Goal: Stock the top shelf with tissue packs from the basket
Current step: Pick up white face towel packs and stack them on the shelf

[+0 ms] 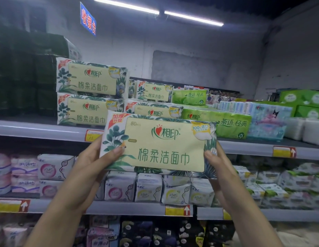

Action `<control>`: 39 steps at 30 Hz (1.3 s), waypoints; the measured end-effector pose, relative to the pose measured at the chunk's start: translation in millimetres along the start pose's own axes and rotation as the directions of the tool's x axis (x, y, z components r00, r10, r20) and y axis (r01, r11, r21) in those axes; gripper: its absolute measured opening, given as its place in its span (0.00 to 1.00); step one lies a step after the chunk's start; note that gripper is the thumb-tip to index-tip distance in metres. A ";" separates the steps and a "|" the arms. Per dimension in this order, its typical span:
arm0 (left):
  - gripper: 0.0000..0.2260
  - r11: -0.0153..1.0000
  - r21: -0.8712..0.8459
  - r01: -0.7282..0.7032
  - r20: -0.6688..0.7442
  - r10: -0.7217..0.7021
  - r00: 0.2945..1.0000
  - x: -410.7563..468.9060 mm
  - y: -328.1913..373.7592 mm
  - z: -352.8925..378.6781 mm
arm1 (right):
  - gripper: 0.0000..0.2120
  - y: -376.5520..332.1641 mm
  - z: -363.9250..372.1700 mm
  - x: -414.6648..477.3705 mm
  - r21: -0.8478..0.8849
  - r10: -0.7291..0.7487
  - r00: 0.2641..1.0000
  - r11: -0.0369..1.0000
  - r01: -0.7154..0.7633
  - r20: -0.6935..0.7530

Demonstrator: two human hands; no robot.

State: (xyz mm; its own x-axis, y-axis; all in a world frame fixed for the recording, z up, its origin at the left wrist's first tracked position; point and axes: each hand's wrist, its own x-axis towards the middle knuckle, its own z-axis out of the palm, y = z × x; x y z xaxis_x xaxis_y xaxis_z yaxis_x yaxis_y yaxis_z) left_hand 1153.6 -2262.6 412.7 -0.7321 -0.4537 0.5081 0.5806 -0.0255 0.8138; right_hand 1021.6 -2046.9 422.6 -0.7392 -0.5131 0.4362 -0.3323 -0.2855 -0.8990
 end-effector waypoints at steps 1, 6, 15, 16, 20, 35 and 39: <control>0.35 1.000 0.003 -0.002 0.002 0.002 1.000 0.4 -0.3 2.1 | 0.31 -2.2 -0.5 0.7 -0.009 -0.011 1.000 1.000 0.011 -0.003; 0.34 1.000 0.022 -0.019 -0.021 0.019 1.000 1.3 0.0 5.0 | 0.28 3.4 -0.8 9.1 -0.011 -0.042 0.999 0.999 0.042 0.013; 0.42 0.999 0.039 -0.011 -0.062 0.013 0.998 31.0 -0.9 -12.0 | 0.35 10.1 9.1 46.5 -0.031 -0.127 0.991 0.991 0.128 0.042; 0.43 0.998 0.057 -0.015 -0.066 0.019 0.998 36.5 -0.7 -14.0 | 0.31 8.5 11.8 51.2 -0.018 -0.112 0.993 0.993 0.113 0.035; 0.40 0.995 0.088 -0.052 -0.042 0.056 0.998 57.9 -0.2 -17.2 | 0.21 5.5 19.2 68.2 0.041 -0.081 0.997 0.996 0.081 0.004; 0.19 0.968 0.156 -0.195 0.085 0.183 0.979 108.1 5.9 -20.5 | 0.42 9.0 9.3 120.1 0.077 -0.272 0.962 0.960 0.269 0.021; 0.18 0.955 0.200 -0.220 0.097 0.204 0.974 116.4 10.8 -17.6 | 0.34 2.9 6.8 135.4 0.100 -0.303 0.953 0.948 0.302 -0.007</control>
State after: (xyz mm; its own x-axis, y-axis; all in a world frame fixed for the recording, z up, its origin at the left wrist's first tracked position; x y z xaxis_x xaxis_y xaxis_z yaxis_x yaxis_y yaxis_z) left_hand 1081.0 -2331.4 475.7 -0.6293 -0.3604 0.6885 0.6439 0.2541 0.7216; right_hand 924.5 -2122.7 479.3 -0.6081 -0.3968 0.6876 -0.4794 -0.5069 -0.7164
